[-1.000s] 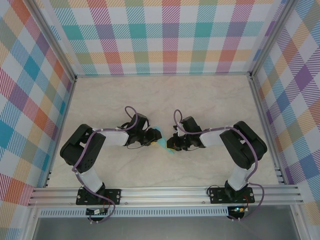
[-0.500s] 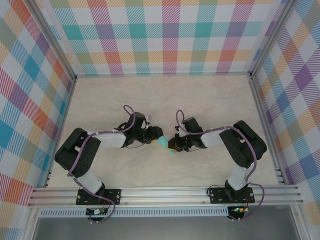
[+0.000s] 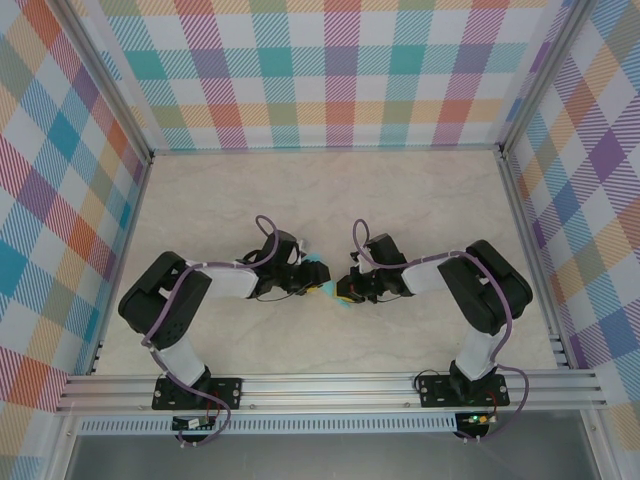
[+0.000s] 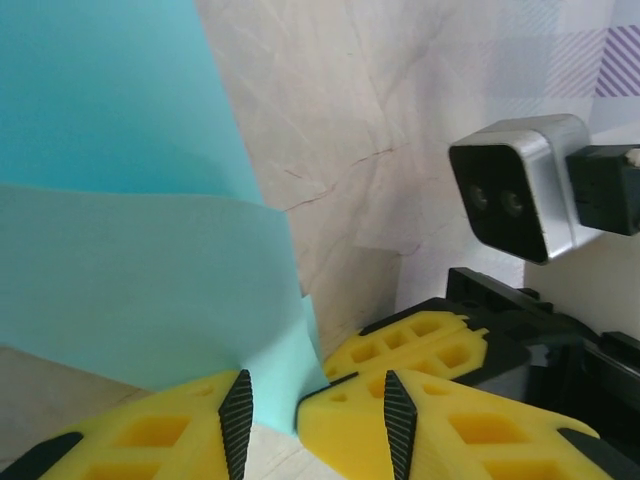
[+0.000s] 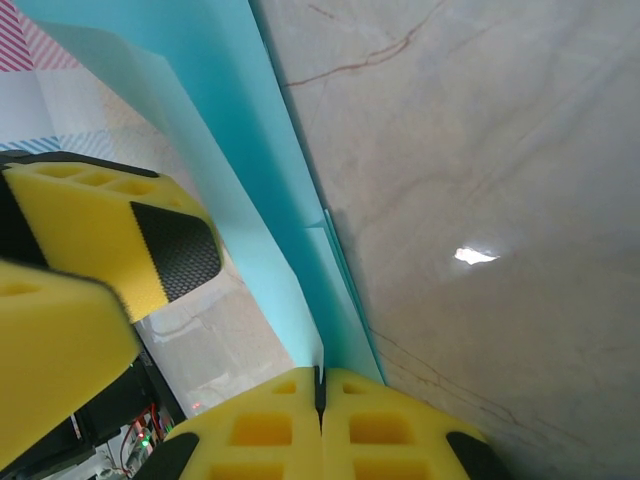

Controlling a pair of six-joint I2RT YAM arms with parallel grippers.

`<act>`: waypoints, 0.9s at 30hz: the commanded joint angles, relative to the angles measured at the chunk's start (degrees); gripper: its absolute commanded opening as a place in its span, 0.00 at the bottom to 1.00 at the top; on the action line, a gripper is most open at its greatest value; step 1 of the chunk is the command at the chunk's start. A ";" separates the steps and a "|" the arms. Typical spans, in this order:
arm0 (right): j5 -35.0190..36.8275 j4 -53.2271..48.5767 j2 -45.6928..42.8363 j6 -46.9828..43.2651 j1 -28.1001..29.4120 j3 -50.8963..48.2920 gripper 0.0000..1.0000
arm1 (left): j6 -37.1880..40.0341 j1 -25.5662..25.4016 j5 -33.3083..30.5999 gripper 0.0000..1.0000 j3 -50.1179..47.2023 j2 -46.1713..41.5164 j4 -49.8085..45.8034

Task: Fold a paper plane with a square sheet of paper (pick it up from the middle)
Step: Fold the wing for the fifth time at the center of the table.

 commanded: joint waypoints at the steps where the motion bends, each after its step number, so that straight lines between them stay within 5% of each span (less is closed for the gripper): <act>1: 0.94 -2.31 1.85 0.01 -0.09 -0.57 0.03 | 0.20 -0.73 -1.21 0.41 1.64 1.68 -1.65; 27: -0.02 -12.03 -4.09 -4.34 -0.43 -0.12 0.15 | -1.65 -0.74 -7.48 0.38 3.12 3.66 -10.81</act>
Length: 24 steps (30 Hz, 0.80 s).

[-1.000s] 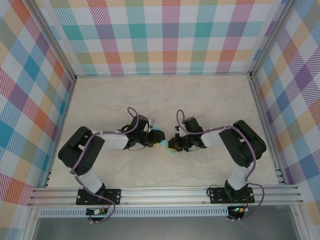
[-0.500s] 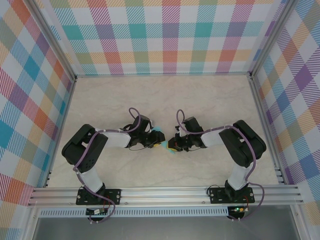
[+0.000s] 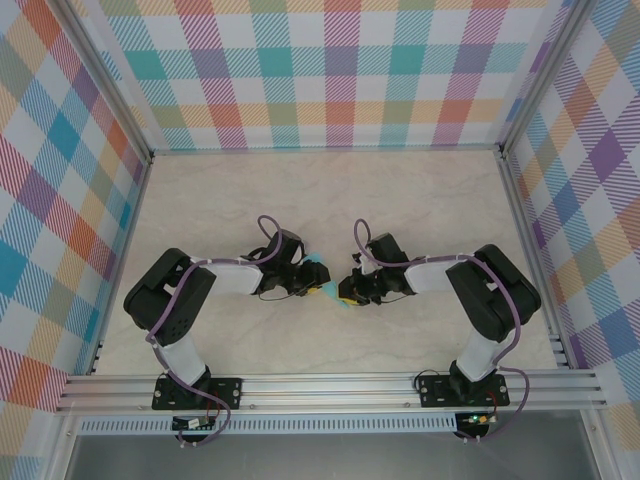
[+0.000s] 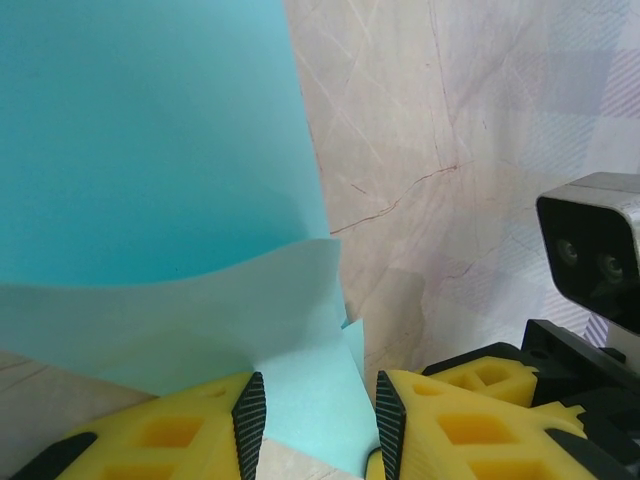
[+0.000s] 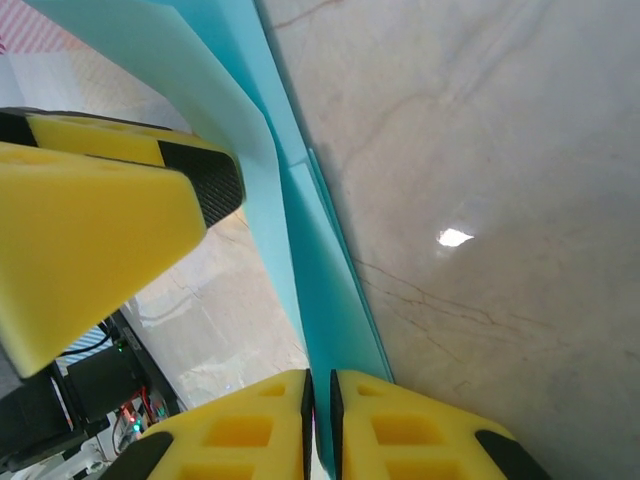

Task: Fold a paper plane with a square sheet of paper (pick it up from the middle)
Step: Fold the wing for the fifth time at the center of the table.

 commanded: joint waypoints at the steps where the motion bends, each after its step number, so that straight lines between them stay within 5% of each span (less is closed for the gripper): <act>1: -0.52 -4.23 -0.34 -1.93 -0.32 -0.69 0.14 | -0.33 -0.29 -4.07 0.38 0.17 1.98 -5.03; 11: 2.29 -8.60 1.26 -3.13 -0.32 0.94 0.11 | -0.55 -0.28 -4.24 0.38 0.40 2.40 -5.48; 24: 8.88 -17.96 -10.12 -5.54 2.22 4.81 0.19 | -1.39 -0.29 -4.51 0.36 0.84 3.08 -6.15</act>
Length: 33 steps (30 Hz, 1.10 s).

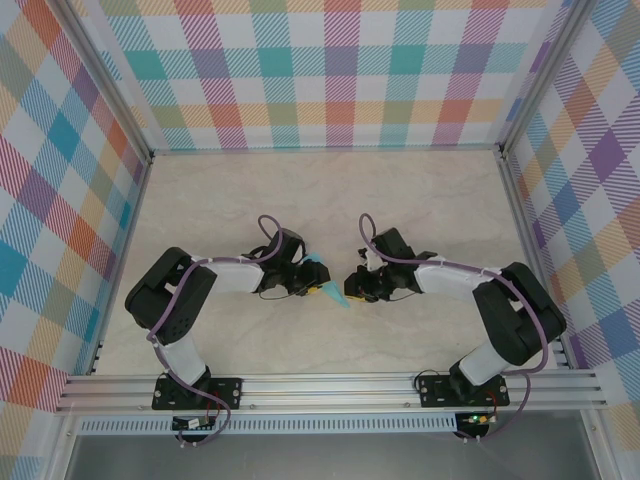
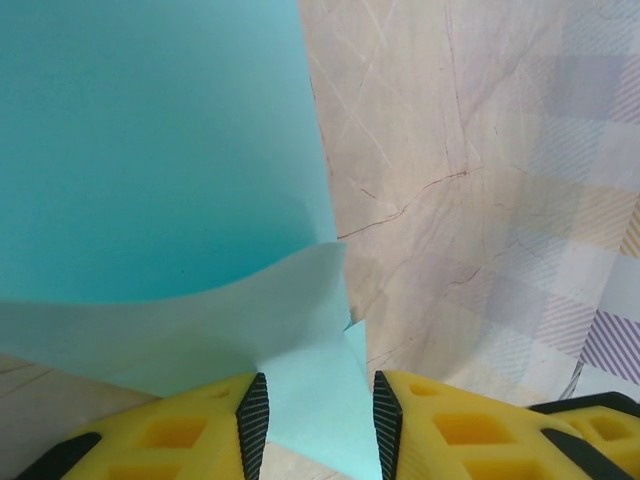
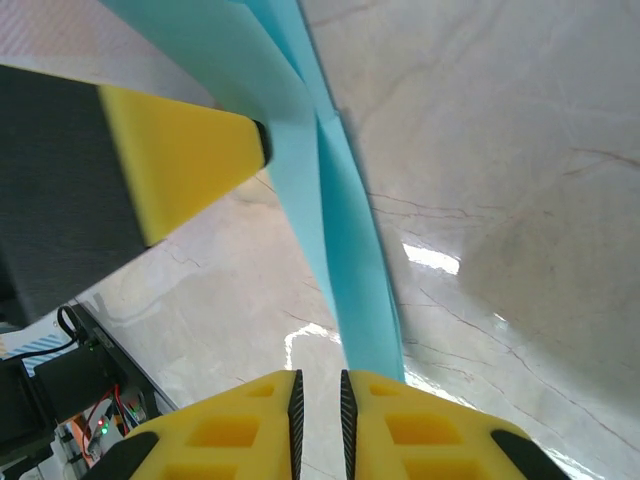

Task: Fold a paper plane with a square sheet of paper (pick it up from the middle)
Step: Fold the wing for the fifth time at the center of the table.

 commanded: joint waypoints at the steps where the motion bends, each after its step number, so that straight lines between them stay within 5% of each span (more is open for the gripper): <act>1: 1.60 -3.72 0.57 -1.54 2.10 3.09 0.18 | -0.49 -0.29 -4.34 0.36 -0.23 2.47 -4.56; 14: 2.08 -5.36 9.82 -1.75 5.44 10.20 0.12 | -0.51 -0.29 -4.43 0.35 -0.58 2.15 -5.00; 33: 3.18 -5.19 12.77 -1.67 4.49 5.74 0.11 | -0.34 -0.29 -5.81 0.34 -0.54 2.15 -6.40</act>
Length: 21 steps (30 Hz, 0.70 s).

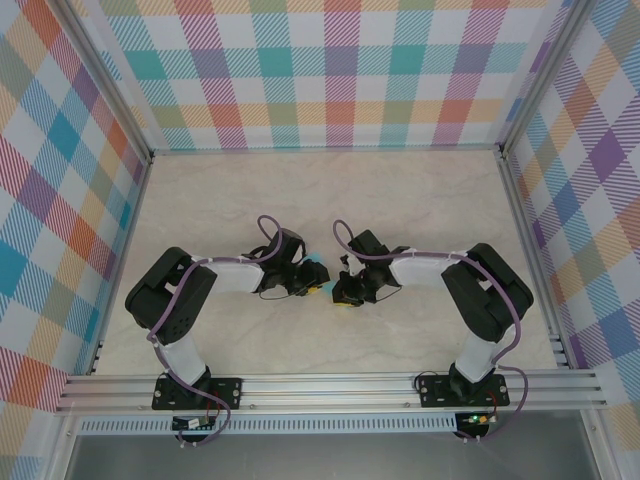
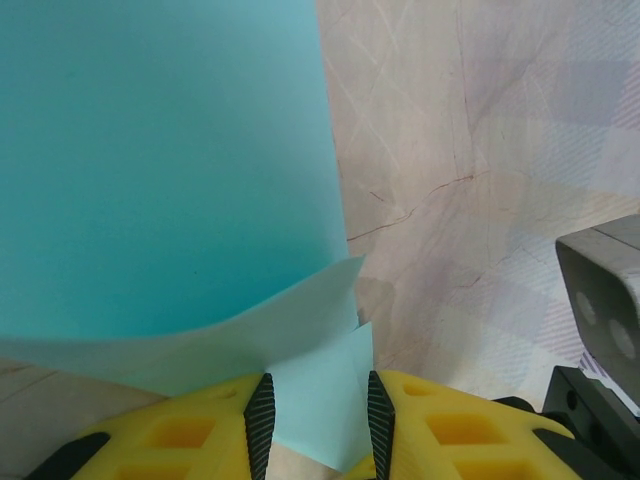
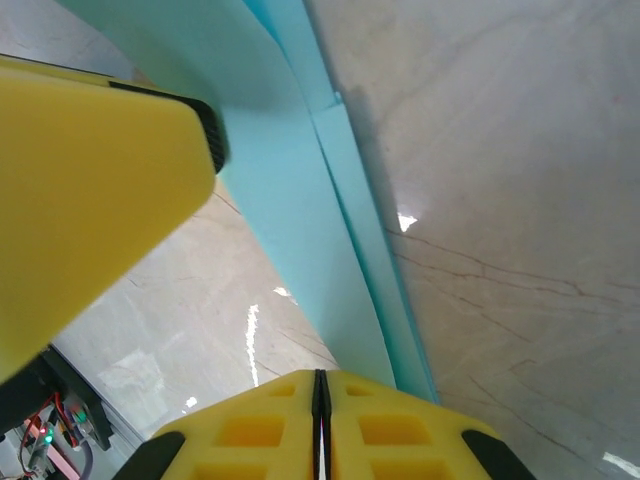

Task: Fold a paper plane with a square sheet of paper (pick it up from the middle)
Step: Fold the wing for the fifth time at the center of the table.

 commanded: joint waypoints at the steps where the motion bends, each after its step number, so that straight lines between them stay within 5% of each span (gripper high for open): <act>1: 1.06 -1.84 1.40 -0.85 -0.50 -1.67 0.11 | 0.21 -0.29 -5.44 0.34 -0.56 2.17 -6.16; 21: -4.83 3.57 1.78 -1.74 -3.06 -9.21 0.09 | 0.43 -0.03 -6.56 0.34 -0.19 2.45 -7.84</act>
